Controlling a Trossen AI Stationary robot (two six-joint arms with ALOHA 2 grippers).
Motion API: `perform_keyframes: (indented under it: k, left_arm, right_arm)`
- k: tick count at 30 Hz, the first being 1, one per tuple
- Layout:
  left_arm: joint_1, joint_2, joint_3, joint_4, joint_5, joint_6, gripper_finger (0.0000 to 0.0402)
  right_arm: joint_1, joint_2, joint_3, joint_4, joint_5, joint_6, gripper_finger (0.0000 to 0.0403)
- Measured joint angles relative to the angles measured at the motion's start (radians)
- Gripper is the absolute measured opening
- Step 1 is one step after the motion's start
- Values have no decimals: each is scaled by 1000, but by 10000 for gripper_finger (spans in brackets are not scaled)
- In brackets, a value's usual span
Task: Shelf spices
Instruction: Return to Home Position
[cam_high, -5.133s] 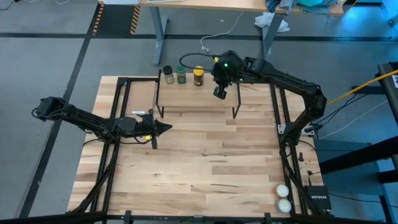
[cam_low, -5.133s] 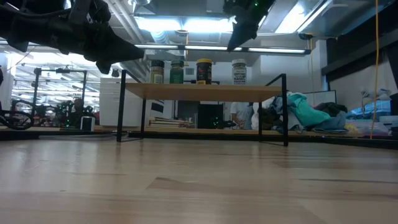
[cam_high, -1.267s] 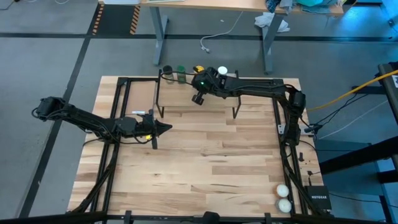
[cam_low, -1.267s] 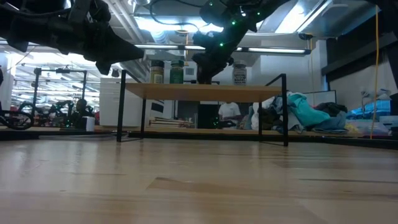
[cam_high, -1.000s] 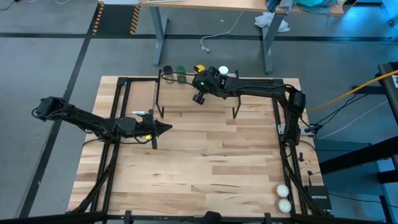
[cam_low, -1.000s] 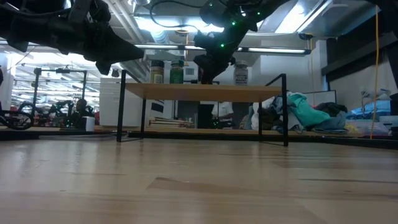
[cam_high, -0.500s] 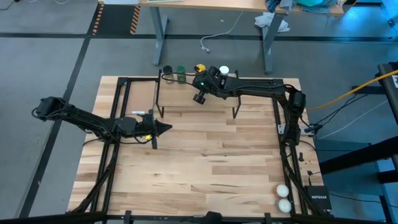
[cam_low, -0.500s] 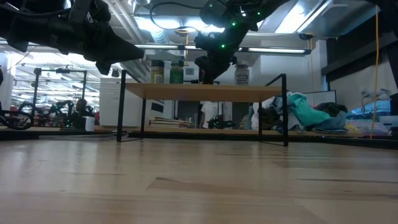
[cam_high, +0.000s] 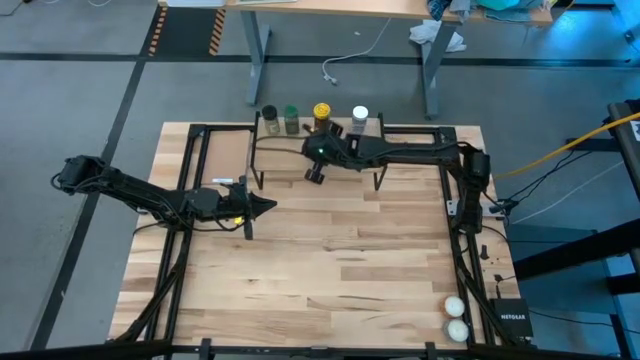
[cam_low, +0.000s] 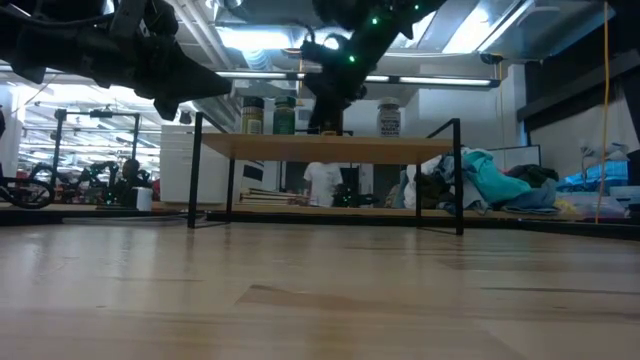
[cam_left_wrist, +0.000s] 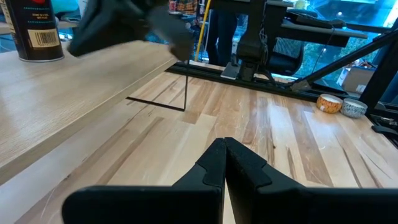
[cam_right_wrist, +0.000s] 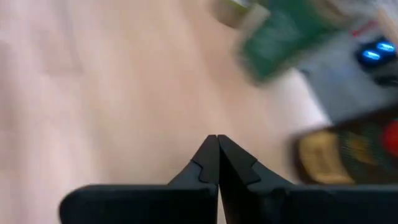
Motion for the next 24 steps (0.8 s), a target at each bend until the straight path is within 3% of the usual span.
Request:
perform_keyframes:
  k: [6,11,20,24]
  left_arm:
    - [-4,0,0,-1,0,-2,0]
    - [-17,0,0,-2,1,0,0]
    - [-16,0,0,-39,-1,0,0]
    - [-15,0,0,-71,-30,15,0]
  right_arm:
    - [113,-26,0,121,-154,35,0]
    - [213,-140,0,232,-126,-26,0]
    - [432,-510,-1,142,170,-217,0]
    - [619,-673,-60,134,442,-326,0]
